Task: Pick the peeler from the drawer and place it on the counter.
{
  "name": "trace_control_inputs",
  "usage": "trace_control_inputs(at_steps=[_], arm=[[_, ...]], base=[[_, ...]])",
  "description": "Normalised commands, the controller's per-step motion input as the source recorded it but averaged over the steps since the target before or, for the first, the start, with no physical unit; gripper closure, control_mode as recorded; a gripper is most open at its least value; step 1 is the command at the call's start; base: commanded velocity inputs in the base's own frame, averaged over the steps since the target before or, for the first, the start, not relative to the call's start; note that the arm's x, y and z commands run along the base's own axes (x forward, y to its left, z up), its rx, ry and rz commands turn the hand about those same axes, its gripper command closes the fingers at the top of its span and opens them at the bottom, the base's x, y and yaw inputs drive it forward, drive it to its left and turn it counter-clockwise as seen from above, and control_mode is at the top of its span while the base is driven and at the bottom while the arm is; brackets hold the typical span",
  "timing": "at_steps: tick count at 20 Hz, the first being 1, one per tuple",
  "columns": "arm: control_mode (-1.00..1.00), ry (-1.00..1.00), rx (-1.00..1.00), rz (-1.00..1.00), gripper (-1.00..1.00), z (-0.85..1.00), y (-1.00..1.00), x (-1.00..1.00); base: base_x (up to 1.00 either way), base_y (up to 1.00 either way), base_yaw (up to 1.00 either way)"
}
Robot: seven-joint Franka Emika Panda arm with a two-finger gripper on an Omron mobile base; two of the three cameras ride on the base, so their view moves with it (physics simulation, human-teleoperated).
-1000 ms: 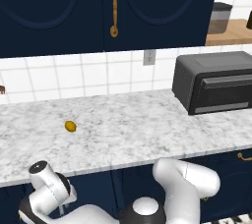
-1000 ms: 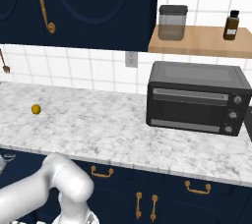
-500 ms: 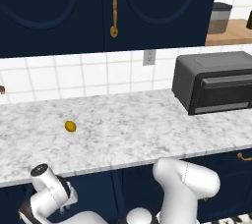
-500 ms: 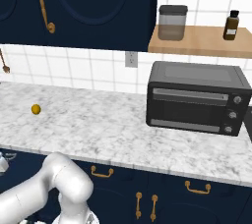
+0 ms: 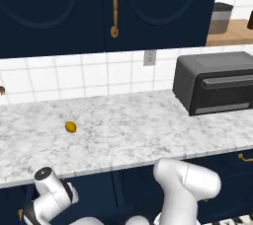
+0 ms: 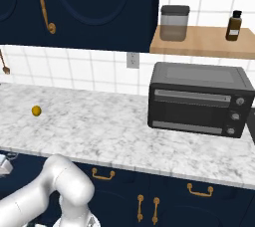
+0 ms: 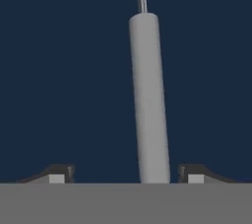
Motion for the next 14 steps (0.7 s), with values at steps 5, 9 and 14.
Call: trace_control_inputs(at_steps=[5,9,14], arm=[[-1.0,-0.18,-0.01,0.17,1.0,-0.61,0.0,-0.55],[-1.0,0.0,0.0,0.19,1.0,-0.09,0.0,-0.99],[-1.0,0.02,-0.01,0.14,1.0,0.5,0.0,-0.83]], base=[[0.0,0.0,0.0],[0.0,0.0,0.0],[0.0,0.0,0.0]])
